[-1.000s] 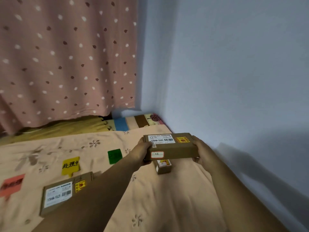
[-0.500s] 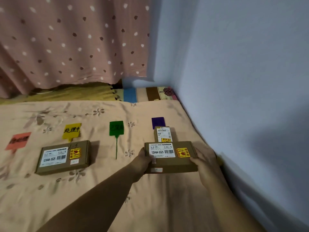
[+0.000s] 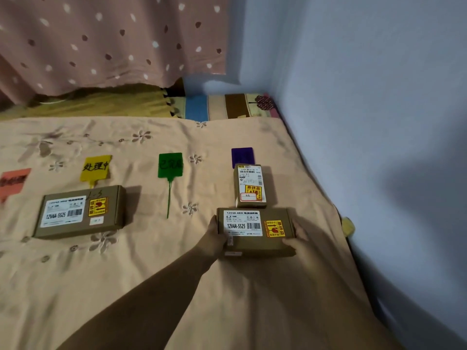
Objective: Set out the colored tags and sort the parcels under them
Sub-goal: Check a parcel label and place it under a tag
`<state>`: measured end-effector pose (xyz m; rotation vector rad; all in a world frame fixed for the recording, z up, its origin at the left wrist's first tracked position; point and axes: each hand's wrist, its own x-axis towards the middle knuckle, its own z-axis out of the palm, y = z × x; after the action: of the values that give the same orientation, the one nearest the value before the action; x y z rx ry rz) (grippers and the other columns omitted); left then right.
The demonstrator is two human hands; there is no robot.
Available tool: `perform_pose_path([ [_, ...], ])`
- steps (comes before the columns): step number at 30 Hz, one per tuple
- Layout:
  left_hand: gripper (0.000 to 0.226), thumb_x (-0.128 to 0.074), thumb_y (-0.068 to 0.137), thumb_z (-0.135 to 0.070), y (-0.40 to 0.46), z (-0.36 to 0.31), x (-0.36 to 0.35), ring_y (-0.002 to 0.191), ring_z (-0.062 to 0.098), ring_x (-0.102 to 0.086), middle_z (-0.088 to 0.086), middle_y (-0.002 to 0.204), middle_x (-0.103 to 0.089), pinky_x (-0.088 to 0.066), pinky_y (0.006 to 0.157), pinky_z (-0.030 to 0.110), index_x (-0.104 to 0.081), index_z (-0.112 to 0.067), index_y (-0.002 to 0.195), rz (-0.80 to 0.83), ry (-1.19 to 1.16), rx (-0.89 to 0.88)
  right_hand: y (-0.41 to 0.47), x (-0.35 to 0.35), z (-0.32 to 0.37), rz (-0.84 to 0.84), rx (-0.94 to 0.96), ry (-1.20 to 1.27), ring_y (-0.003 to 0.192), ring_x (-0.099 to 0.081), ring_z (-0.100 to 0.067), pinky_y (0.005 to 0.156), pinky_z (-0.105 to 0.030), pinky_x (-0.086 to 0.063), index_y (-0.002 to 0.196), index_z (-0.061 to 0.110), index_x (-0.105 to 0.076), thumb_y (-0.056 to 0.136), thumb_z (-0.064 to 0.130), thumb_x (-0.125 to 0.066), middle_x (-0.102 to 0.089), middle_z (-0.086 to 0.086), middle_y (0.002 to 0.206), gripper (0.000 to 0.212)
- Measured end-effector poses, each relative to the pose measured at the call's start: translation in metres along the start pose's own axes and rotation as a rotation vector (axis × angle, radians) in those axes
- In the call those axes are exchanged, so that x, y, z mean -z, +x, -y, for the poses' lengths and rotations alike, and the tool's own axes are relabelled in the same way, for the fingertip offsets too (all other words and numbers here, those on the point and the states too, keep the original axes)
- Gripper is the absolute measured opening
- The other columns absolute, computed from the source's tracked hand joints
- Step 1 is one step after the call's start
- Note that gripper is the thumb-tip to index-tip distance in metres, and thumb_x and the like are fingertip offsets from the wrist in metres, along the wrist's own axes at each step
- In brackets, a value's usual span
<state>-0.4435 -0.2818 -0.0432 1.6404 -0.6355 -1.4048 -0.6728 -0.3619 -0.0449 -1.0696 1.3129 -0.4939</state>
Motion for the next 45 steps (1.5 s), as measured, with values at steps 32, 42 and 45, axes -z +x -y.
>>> perform_pose_path([
  [32,0.052,-0.037,0.105,-0.034,-0.115,-0.241,0.088,0.145,0.026,-0.028,0.008,0.159,-0.028,-0.025,0.113,0.029,-0.03,-0.01,0.151,-0.204,0.474,-0.246,-0.089,-0.05,0.23,-0.095,0.442,-0.741,0.151,-0.001,-0.015,0.121,-0.042,-0.008,0.155,0.031,-0.012,0.103,0.047,-0.029,-0.004,0.005,0.164,0.057],
  [42,0.041,-0.034,0.103,-0.035,-0.2,-0.314,0.178,0.134,0.03,-0.042,0.009,0.145,-0.044,-0.032,0.112,0.047,-0.046,-0.017,0.138,-0.462,1.146,-0.355,-0.167,-0.115,0.345,-0.05,0.661,-1.209,0.151,0.0,-0.023,0.121,-0.04,-0.002,0.154,0.021,-0.021,0.106,0.036,-0.021,-0.011,-0.001,0.164,0.051],
  [45,0.051,-0.038,0.102,-0.039,-0.233,-0.317,0.201,0.14,0.03,-0.036,0.012,0.153,-0.038,-0.027,0.117,0.041,-0.041,-0.014,0.146,-0.41,1.145,-0.378,-0.193,-0.142,0.355,-0.055,0.645,-1.197,0.151,-0.004,-0.023,0.12,-0.039,-0.005,0.154,0.02,-0.02,0.106,0.031,-0.018,-0.012,-0.001,0.163,0.049],
])
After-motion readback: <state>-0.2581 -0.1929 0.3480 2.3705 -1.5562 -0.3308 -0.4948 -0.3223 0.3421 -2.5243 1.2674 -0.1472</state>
